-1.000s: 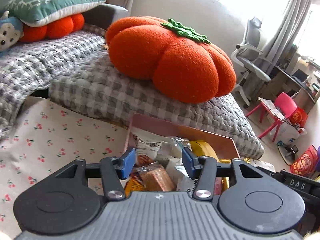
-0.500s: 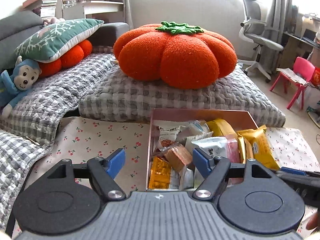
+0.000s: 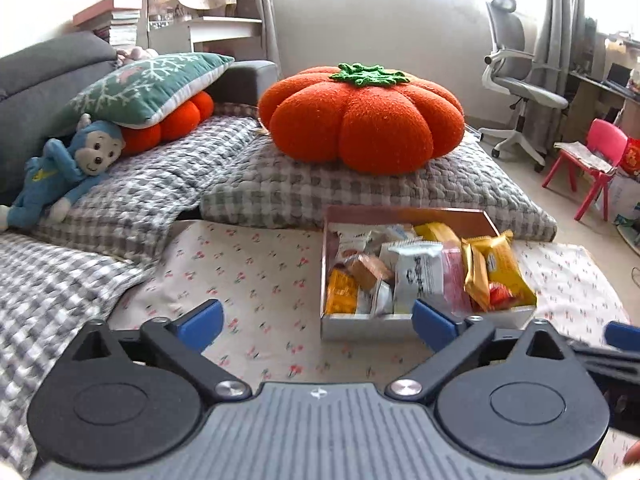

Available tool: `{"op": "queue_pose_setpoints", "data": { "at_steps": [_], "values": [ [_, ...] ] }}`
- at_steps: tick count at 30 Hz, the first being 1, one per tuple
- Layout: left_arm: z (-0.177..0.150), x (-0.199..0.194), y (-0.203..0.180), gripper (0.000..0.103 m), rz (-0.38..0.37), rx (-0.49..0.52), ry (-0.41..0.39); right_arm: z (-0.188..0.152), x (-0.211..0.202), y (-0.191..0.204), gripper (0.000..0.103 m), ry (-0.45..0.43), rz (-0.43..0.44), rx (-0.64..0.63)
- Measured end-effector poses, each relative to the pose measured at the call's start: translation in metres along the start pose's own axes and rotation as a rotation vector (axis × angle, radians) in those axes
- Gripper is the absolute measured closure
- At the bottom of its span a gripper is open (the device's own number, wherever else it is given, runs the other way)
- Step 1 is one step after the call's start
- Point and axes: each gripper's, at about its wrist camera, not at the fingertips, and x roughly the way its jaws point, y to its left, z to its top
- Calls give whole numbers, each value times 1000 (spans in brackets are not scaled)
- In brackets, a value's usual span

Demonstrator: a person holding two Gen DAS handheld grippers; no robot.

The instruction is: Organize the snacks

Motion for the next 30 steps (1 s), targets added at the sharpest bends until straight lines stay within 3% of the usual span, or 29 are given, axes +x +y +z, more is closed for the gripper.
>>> {"op": "queue_pose_setpoints", "data": {
  "at_steps": [4, 6, 11, 17, 30],
  "values": [
    [-27, -24, 10, 1, 33, -9, 17, -30, -24, -14, 10, 21, 4, 34],
    [-41, -36, 15, 1, 13, -6, 23, -45, -37, -21, 10, 34, 11, 24],
    [-59, -58, 17, 0, 7, 50, -26, -67, -58, -35, 9, 44, 51, 14],
    [-69, -58, 7, 0, -20, 98, -5, -73, -63, -39, 6, 52, 32, 1],
    [-81, -30, 11, 0, -20, 103, 77, -77, -32, -30, 6, 114, -35, -69]
  ]
}}
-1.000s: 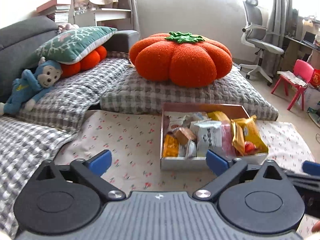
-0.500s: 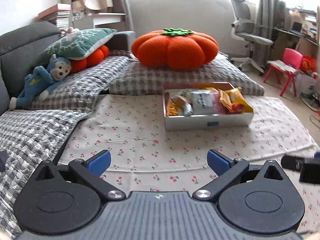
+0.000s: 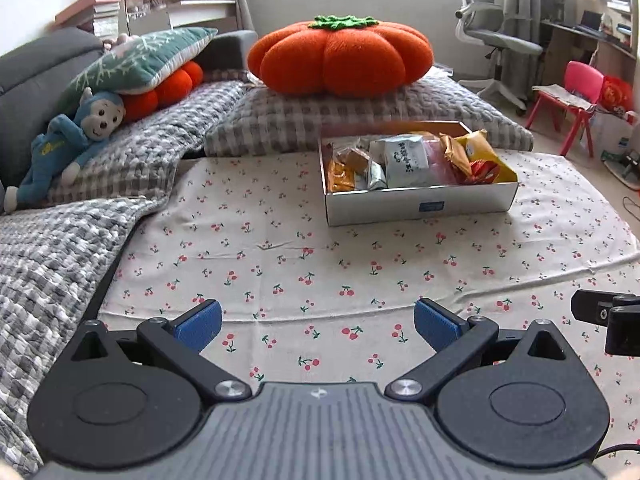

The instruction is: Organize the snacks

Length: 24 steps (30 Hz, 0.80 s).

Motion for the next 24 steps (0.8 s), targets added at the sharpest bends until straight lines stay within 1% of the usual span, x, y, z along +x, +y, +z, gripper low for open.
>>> {"op": "queue_pose_setpoints", "data": {
  "at_steps": [6, 8, 11, 15, 18, 24],
  "values": [
    [1, 11, 1, 0, -28, -32, 36, 2, 11, 5, 6, 20, -3, -15],
    [2, 15, 2, 0, -49, -47, 52, 2, 14, 5, 6, 23, -7, -20],
    [4, 16, 4, 0, -76, -71, 51, 2, 15, 4, 6, 25, -8, -16],
    [3, 14, -1, 0, -74, -52, 41, 3, 17, 2, 6, 33, -14, -1],
    [3, 15, -3, 0, -80, -39, 49, 3, 18, 2, 6, 39, -21, -1],
    [3, 14, -3, 0, -85, -37, 49, 2, 16, 1, 6, 33, -23, -9]
  ]
}}
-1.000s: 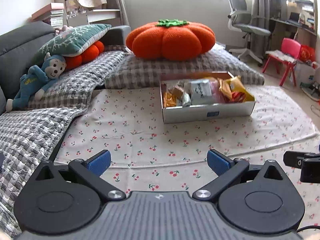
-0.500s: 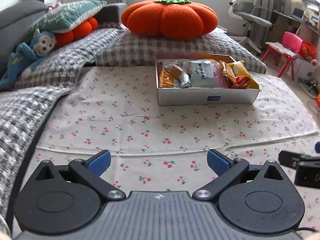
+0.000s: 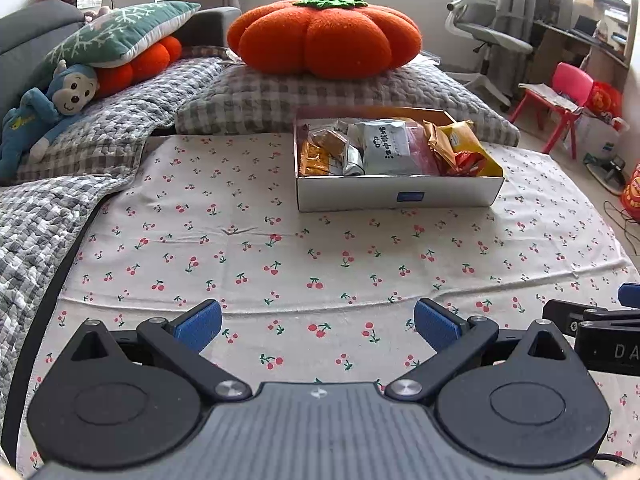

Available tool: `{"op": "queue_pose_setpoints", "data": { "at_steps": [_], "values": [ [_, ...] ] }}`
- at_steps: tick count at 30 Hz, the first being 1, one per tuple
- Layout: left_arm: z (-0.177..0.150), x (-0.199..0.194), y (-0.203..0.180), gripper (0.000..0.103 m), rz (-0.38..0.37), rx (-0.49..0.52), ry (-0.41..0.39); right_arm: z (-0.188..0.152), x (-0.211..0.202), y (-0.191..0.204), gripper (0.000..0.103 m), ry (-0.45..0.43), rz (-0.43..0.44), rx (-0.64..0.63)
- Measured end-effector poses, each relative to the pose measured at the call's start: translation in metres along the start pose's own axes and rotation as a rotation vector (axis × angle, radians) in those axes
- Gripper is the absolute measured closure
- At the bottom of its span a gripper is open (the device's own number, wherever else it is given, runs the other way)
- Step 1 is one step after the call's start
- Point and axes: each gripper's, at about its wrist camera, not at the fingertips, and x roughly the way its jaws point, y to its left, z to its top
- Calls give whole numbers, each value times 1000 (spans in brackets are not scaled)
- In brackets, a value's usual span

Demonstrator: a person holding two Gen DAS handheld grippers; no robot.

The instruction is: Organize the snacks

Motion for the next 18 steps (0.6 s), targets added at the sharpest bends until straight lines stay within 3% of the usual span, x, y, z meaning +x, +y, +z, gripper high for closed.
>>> {"op": "queue_pose_setpoints", "data": {
  "at_steps": [18],
  "values": [
    [1, -2, -4, 0, 0, 5, -16, 0, 2, -4, 6, 13, -10, 10]
  ]
}}
